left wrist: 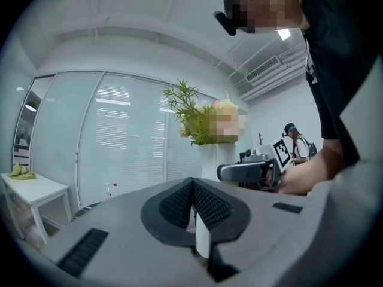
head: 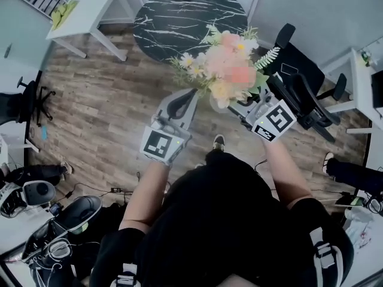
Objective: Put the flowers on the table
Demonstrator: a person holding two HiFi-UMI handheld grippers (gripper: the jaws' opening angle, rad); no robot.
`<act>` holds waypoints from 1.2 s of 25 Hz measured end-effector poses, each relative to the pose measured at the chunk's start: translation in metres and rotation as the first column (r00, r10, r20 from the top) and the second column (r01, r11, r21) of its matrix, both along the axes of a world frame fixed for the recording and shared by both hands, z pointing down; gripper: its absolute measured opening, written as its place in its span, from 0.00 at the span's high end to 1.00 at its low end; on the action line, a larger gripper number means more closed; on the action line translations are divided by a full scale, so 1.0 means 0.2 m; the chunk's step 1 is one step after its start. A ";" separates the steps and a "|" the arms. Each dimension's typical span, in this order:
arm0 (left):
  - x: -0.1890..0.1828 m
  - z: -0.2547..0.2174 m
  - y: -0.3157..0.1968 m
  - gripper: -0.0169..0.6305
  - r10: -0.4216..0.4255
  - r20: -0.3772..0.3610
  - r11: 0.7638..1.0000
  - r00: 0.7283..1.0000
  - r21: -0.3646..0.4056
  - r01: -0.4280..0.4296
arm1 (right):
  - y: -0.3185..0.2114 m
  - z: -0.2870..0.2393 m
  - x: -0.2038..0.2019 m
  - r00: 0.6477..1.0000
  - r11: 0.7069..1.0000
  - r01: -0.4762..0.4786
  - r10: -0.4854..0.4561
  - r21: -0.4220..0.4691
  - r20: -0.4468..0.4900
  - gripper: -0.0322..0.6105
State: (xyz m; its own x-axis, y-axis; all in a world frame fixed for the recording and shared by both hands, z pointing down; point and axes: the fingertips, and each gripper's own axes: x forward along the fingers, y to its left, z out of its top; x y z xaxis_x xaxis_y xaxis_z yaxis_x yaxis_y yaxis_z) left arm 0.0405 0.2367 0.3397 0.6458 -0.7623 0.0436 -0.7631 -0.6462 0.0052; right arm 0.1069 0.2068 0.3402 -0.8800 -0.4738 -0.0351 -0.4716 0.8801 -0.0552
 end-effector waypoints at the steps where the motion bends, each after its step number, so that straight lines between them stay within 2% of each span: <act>1: 0.01 0.01 -0.03 0.96 -0.006 0.012 1.000 1.000 -0.002 0.006 | -0.03 0.00 0.01 1.000 1.000 0.007 -0.007 -0.001 -0.001 0.42; 9: 0.13 0.05 -0.25 0.96 -0.041 0.037 0.999 0.998 -0.027 0.042 | -0.26 0.04 0.11 0.999 0.999 0.051 -0.051 -0.004 0.001 0.42; 14: 0.13 0.05 -0.35 0.96 -0.053 0.043 0.998 0.998 -0.028 0.054 | -0.34 0.06 0.09 0.998 0.998 0.065 -0.065 -0.014 0.014 0.42; 22: 0.04 0.11 -0.54 0.96 -0.070 0.014 0.997 0.997 -0.021 0.070 | -0.51 0.14 0.03 0.999 0.999 0.054 -0.054 -0.011 -0.006 0.42; 30: -0.12 0.10 -0.83 0.96 -0.006 -0.005 1.000 1.000 -0.018 0.005 | -0.79 0.13 -0.13 1.000 1.000 0.002 -0.002 -0.007 -0.025 0.42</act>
